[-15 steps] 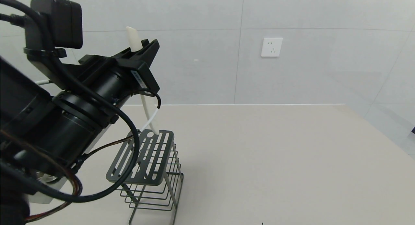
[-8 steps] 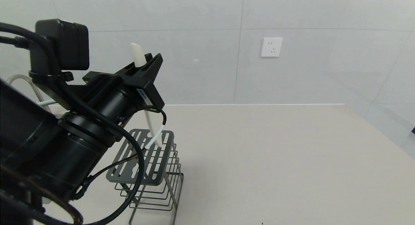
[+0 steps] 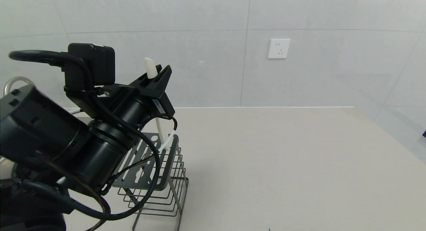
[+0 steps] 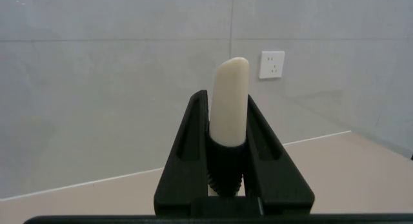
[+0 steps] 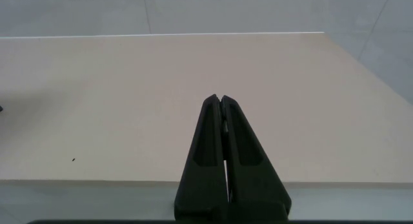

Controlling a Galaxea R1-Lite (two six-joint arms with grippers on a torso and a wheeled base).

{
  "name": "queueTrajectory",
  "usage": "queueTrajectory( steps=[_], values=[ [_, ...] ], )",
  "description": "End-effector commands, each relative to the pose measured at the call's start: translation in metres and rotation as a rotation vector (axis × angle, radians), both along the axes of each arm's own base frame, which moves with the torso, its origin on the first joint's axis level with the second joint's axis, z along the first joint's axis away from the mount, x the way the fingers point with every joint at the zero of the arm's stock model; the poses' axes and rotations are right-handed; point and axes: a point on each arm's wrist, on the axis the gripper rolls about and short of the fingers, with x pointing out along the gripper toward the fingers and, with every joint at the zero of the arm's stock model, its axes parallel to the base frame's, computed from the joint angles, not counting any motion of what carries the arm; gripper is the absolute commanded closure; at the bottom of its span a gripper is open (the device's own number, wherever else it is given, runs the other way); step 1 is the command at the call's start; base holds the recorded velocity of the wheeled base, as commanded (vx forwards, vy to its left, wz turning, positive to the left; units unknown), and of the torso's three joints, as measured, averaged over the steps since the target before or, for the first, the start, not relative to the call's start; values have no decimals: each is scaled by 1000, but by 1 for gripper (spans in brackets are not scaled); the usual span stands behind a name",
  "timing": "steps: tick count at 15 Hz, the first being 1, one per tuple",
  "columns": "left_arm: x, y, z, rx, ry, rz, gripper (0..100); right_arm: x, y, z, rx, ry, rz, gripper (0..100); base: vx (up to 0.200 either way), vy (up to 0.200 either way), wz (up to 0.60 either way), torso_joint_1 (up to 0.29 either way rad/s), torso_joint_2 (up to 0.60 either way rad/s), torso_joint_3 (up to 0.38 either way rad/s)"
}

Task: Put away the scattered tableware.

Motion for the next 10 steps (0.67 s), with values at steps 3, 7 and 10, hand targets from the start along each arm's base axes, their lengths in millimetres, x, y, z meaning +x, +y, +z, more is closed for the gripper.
queueTrajectory(
  steps=[3,7,10],
  values=[
    [2,-1,-4,14,9,2,100,0,0,0,0,1,1,100,0,0,0,0,0,0],
    [2,-1,-3,18,4,-2,100,0,0,0,0,2,1,100,0,0,0,0,0,0],
    [4,-2,-6,25,11,0,100,0,0,0,0,1,1,100,0,0,0,0,0,0]
  ],
)
